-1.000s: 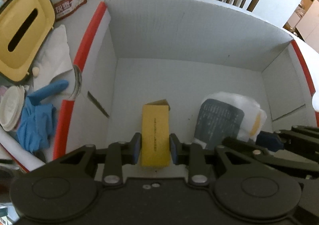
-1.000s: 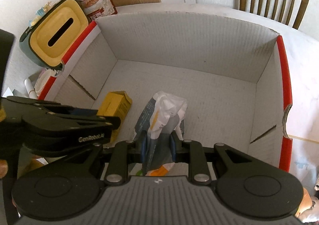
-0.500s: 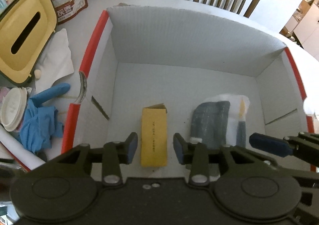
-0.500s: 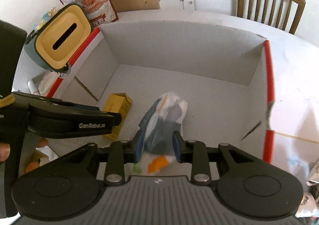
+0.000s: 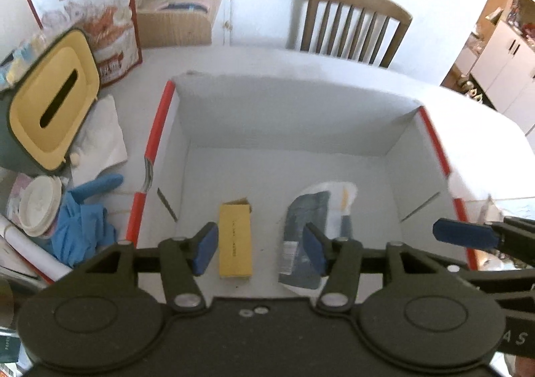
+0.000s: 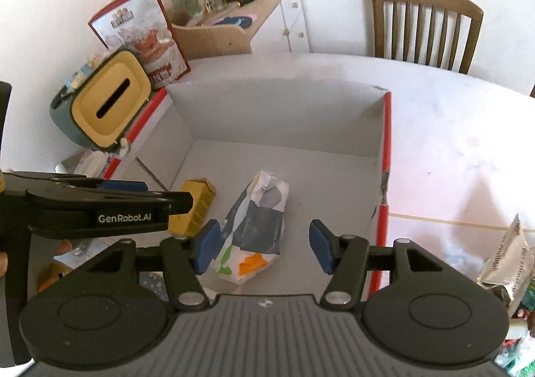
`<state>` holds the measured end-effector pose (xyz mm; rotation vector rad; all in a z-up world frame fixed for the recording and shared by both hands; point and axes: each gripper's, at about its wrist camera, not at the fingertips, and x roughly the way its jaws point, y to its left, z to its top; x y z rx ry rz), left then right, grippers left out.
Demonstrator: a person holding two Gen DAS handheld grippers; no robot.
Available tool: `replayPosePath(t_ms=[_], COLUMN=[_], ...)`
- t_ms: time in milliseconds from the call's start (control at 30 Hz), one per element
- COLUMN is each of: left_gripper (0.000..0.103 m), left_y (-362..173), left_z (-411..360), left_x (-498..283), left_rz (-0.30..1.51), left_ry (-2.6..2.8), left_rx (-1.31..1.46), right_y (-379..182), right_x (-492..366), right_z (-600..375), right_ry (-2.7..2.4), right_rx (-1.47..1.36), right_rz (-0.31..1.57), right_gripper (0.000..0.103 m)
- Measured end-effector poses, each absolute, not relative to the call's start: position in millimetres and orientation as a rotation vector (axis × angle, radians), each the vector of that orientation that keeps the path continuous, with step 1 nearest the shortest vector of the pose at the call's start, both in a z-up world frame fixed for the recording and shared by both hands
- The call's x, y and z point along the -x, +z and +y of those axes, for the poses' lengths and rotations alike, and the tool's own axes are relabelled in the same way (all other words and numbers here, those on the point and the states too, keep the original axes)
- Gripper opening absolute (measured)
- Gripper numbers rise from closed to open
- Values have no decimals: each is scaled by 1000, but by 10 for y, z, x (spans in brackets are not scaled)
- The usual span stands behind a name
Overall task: Organize objects
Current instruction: 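Withdraw both tools from the box back to the clutter pile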
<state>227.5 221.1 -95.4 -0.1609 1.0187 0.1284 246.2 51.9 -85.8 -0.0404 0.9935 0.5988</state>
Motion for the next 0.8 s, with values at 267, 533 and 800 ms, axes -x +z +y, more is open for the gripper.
replayPosePath(t_ms=[267, 533, 800], left_gripper=[57, 64, 72], left_y=[-662, -440, -282], left_z=[1989, 1659, 1260], left_x=[-2083, -1850, -1640], left_rz=[930, 870, 818], left_ry=[96, 71, 61], left_rx=[118, 107, 75], right_y=[-592, -407, -250], right_x=[-2249, -2017, -1824], right_z=[287, -136, -697], right_ry=[594, 593, 590], right_rx=[24, -1, -32], right_rz=[930, 887, 847], right_gripper=[58, 64, 70])
